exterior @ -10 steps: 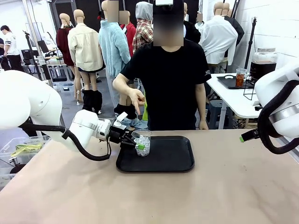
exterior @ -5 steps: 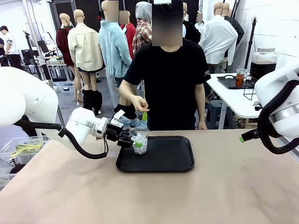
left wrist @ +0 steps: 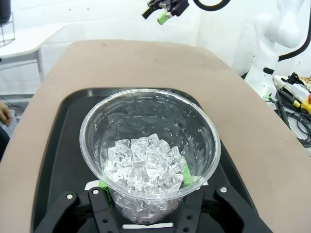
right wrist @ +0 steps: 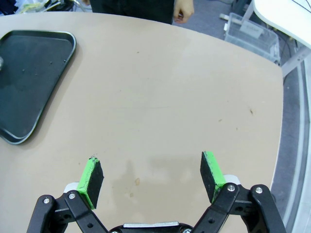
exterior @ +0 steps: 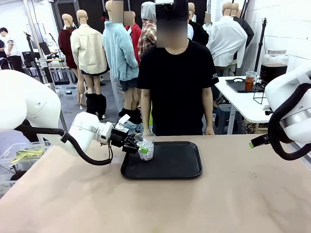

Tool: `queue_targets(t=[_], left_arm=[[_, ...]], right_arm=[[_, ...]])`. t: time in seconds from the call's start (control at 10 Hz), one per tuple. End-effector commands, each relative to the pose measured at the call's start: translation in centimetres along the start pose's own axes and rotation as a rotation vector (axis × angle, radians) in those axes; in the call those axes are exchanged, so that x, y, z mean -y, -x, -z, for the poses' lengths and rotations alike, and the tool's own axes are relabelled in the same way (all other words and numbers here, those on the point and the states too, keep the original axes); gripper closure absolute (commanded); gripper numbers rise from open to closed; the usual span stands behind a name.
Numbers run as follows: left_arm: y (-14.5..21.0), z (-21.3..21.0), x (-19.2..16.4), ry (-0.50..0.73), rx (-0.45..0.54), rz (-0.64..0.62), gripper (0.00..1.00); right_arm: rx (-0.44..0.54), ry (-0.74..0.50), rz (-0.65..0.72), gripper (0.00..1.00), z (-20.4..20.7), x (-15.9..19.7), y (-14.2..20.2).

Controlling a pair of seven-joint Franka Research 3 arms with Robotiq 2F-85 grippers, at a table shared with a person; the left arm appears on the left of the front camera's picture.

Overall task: Pour the drink into the iced cup.
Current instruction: Open the gripper to release the iced cup you were holding.

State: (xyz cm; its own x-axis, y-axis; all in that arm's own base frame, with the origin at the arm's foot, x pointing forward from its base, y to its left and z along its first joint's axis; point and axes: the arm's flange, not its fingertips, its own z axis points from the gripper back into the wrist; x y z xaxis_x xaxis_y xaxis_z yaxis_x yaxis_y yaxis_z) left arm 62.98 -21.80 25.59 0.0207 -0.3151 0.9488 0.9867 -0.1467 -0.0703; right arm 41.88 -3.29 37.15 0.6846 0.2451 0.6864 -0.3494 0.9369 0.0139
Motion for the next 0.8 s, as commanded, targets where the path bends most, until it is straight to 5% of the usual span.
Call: queue_targets(t=[0.0,0.7], left_arm=[[-2.2,-1.6,0.5,-0.022,0.009,0.060,0.39],[-7.9,-3.8,-2.9,-0.162,-0.061,0.142,0.39]], right_arm=[[0.012,-0.002,0.000,0.00,0.1,0.0,0.4],[0.012,-0.002,0.000,0.00,0.1,0.0,0.4]])
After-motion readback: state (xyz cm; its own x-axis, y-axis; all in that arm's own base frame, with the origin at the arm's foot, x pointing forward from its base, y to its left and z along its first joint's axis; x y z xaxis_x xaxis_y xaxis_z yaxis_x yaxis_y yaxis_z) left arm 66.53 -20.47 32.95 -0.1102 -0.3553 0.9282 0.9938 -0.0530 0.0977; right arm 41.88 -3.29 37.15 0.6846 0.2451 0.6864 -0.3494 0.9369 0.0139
